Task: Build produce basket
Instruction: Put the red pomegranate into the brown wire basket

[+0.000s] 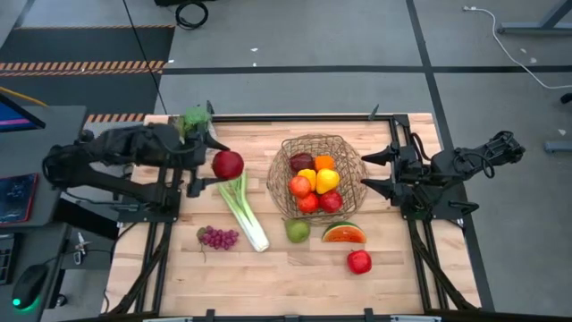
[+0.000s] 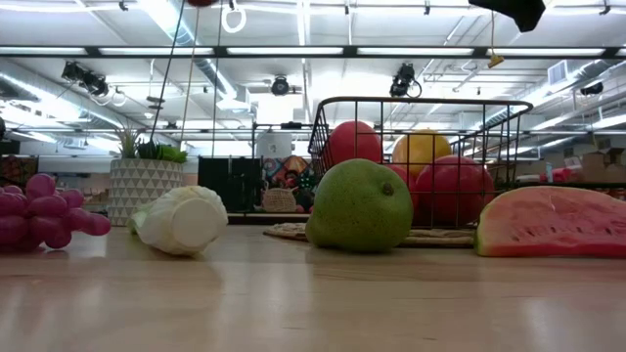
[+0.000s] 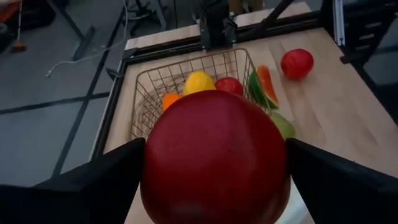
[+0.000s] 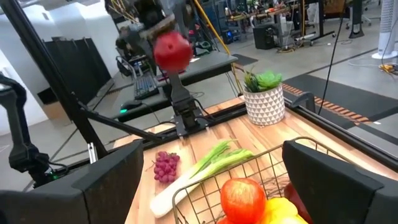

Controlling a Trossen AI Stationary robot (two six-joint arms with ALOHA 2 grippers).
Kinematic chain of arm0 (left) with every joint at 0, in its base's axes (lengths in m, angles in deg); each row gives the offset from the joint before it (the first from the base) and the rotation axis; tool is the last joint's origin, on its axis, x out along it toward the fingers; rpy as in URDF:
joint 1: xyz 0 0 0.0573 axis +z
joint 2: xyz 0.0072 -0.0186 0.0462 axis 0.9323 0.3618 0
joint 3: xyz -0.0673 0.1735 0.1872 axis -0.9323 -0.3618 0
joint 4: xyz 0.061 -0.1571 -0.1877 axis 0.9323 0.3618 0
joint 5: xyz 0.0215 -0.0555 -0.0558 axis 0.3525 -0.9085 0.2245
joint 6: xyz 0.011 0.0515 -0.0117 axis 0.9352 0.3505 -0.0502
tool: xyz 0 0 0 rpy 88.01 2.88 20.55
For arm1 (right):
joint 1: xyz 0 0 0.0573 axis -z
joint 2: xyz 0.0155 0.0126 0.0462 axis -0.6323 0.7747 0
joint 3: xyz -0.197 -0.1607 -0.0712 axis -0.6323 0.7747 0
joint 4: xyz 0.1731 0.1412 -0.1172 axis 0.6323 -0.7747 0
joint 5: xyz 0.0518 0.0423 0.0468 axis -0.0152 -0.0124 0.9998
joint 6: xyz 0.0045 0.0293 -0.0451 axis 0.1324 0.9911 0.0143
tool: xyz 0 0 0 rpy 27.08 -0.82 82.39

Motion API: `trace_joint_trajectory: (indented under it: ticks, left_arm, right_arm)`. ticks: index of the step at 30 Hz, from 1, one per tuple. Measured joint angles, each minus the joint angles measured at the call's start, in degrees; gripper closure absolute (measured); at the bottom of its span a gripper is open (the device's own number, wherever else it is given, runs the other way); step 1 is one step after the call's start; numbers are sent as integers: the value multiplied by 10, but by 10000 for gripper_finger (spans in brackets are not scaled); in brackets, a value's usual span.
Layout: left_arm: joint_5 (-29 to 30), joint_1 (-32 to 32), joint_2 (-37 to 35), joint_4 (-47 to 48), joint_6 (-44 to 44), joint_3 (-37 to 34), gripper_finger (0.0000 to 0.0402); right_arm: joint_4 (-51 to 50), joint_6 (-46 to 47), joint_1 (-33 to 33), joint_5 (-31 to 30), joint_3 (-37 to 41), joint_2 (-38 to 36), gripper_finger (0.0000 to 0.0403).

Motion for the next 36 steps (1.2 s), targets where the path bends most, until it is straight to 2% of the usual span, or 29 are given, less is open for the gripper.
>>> trace_joint_trajectory:
  ticks: [6, 15, 19, 24, 29, 32, 36]
  left_arm:
    - [0, 0, -89, -159, -26, -173, 19]
    - [4, 0, -204, -384, -68, -355, 19]
    - [4, 0, -235, -513, -100, -441, 19]
    - [17, 1, -223, -648, -119, -528, 19]
    - [23, 1, -189, -775, -101, -575, 19]
    - [23, 1, -161, -822, -100, -586, 19]
    - [23, 1, -122, -825, -83, -588, 19]
  right_arm:
    - [1, 0, 0, 0, 0, 4, 16]
    - [0, 0, 0, 0, 0, 12, 16]
    - [1, 0, 0, 0, 0, 13, 16]
    - [5, -1, 0, -5, 0, 22, 16]
    - [6, -7, 1, -30, 0, 53, 16]
    - [20, -25, 6, -39, 0, 81, 16]
    - [66, -54, 25, -39, 0, 126, 16]
